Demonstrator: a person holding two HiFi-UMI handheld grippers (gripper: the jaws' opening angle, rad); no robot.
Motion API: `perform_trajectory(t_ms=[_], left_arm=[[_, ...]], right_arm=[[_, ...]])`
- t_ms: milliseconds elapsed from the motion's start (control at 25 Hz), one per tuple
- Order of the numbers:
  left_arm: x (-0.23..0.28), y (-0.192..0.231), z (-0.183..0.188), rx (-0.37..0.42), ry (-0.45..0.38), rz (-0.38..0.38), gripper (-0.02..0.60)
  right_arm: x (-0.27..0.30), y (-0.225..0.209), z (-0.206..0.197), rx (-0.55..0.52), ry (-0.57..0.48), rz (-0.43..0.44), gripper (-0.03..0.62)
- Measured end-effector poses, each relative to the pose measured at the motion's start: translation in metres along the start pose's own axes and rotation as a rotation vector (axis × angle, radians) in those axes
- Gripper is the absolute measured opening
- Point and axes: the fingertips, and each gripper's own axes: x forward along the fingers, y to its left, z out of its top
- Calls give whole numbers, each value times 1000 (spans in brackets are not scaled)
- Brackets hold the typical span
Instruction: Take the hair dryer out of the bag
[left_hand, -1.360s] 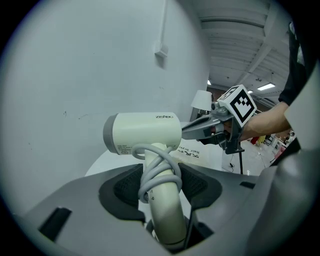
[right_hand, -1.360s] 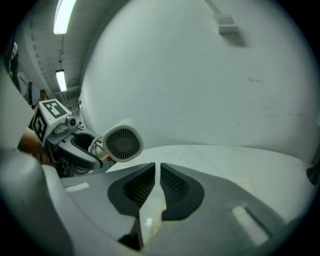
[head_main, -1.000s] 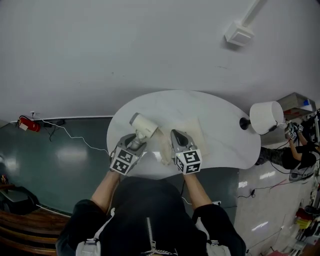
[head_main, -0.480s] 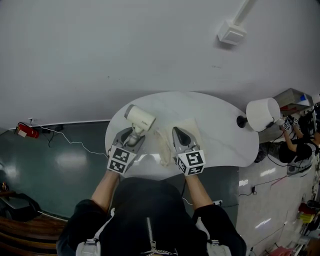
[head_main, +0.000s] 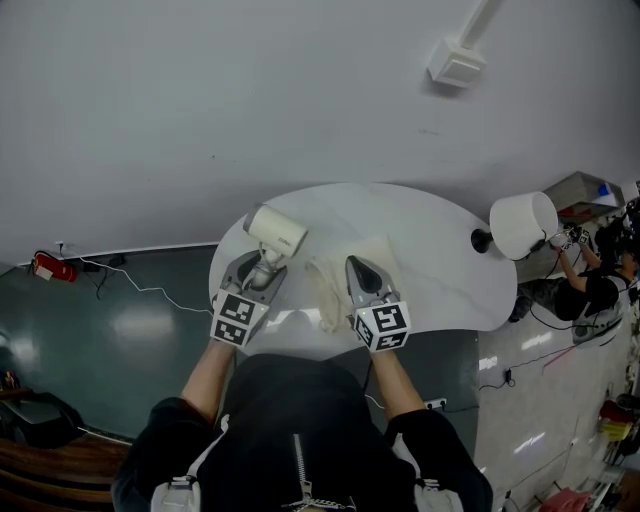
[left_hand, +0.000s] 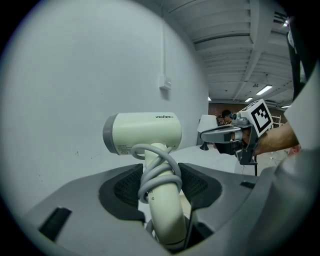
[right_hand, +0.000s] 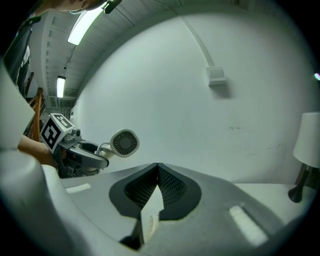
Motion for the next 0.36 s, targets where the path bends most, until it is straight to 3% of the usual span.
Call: perform_trajectory(t_ms=[360], left_arm=[[-1, 2, -3, 2, 9, -7, 222]], right_arm=[[-2, 4, 1, -13, -1, -2, 3]])
